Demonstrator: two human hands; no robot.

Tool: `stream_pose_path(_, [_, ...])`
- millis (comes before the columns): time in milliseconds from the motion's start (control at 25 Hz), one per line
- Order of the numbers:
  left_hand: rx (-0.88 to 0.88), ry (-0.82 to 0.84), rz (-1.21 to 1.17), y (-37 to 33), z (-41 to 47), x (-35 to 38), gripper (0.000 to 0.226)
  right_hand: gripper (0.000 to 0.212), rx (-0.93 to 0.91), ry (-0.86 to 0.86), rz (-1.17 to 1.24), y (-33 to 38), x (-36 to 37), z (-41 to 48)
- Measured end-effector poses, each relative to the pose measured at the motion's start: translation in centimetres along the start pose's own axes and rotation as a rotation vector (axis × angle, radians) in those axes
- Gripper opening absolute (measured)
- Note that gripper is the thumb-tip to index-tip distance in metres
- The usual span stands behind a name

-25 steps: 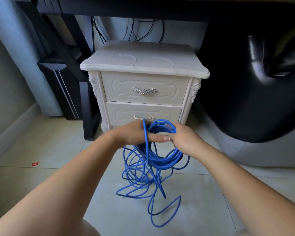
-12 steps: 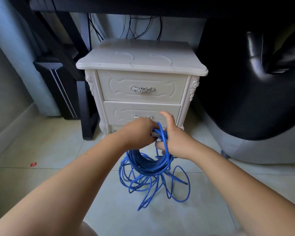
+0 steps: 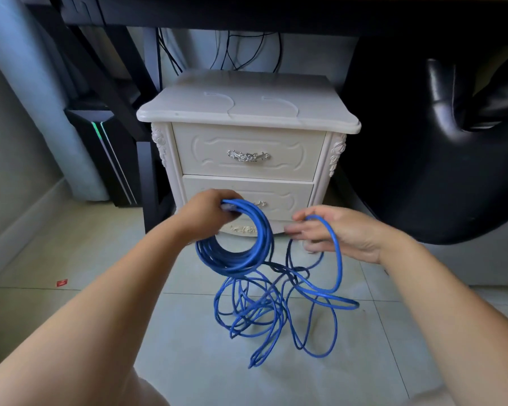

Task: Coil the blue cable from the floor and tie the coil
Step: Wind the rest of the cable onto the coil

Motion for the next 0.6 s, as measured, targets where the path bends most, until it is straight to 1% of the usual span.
stream_pose_path(40, [-0.078,-0.034,-0.106,1.1,-0.1,-0.6,0.011,0.021,0.047,-0.025,-0.068,-0.4,-1.2,-0.3])
stream_pose_path(120, [-0.193,-0.089,-0.333,2.6,-0.2,-1.4,0.010,0.031,0.101,-0.141,-0.303,-0.8,-2.7,-0.9])
stream_pose_path(160, [-0.216,-0.097,-0.403,2.7,-0.1,-1.5,0.010,0.026,0.065,-0.229,-0.369,-0.2,-2.9,-1.2])
stream_pose_path(200, [-0.217,-0.086,-0.442,2.3,0.0,-1.3,0.010,0.022,0.000,-0.267,-0.333,0.3,-2.2,-1.2])
stream_pose_path(240, [-0.201,-0.066,-0.464,1.6,0.1,-1.0,0.010,0.046,-0.061,-0.230,-0.238,0.8,-0.7,-0.9])
stream_pose_path(280, [-0.178,-0.054,-0.483,0.7,0.1,-0.8,0.010,0.079,-0.107,-0.155,-0.124,1.1,1.1,-0.5])
stream_pose_path(320, [-0.164,-0.054,-0.507,-0.1,0.0,-0.7,0.009,0.104,-0.136,-0.098,-0.053,1.4,2.8,-0.1])
stream_pose_path(360, [-0.168,-0.061,-0.538,-0.6,-0.1,-0.6,0.009,0.119,-0.166,-0.067,0.009,1.4,4.1,0.5])
stream_pose_path(400, [-0.188,-0.075,-0.569,-0.8,-0.1,-0.7,0.010,0.124,-0.187,-0.059,0.082,1.5,4.7,1.1])
stream_pose_path(440, [-0.213,-0.090,-0.592,-0.8,-0.2,-0.8,0.012,0.117,-0.196,-0.080,0.177,1.6,4.8,1.3])
stream_pose_path(480, [-0.234,-0.102,-0.604,-0.7,-0.2,-0.8,0.012,0.106,-0.195,-0.091,0.265,1.8,4.8,1.4])
stream_pose_path(520, [-0.251,-0.115,-0.612,-0.7,-0.2,-1.0,0.011,0.096,-0.193,-0.100,0.305,2.0,4.7,1.4])
stream_pose_path(600, [-0.268,-0.153,-0.603,-1.0,-0.4,-1.1,0.009,0.076,-0.181,-0.136,0.241,2.1,4.7,1.4])
Point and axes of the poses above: each hand's wrist, its own z-axis towards the middle knuckle, its own x-axis out of the palm, y = z × x, the point moved 9 cm from there along z, towards the middle knuckle, and after that the axes turned 14 degrees about z, right-handed, at the moved point
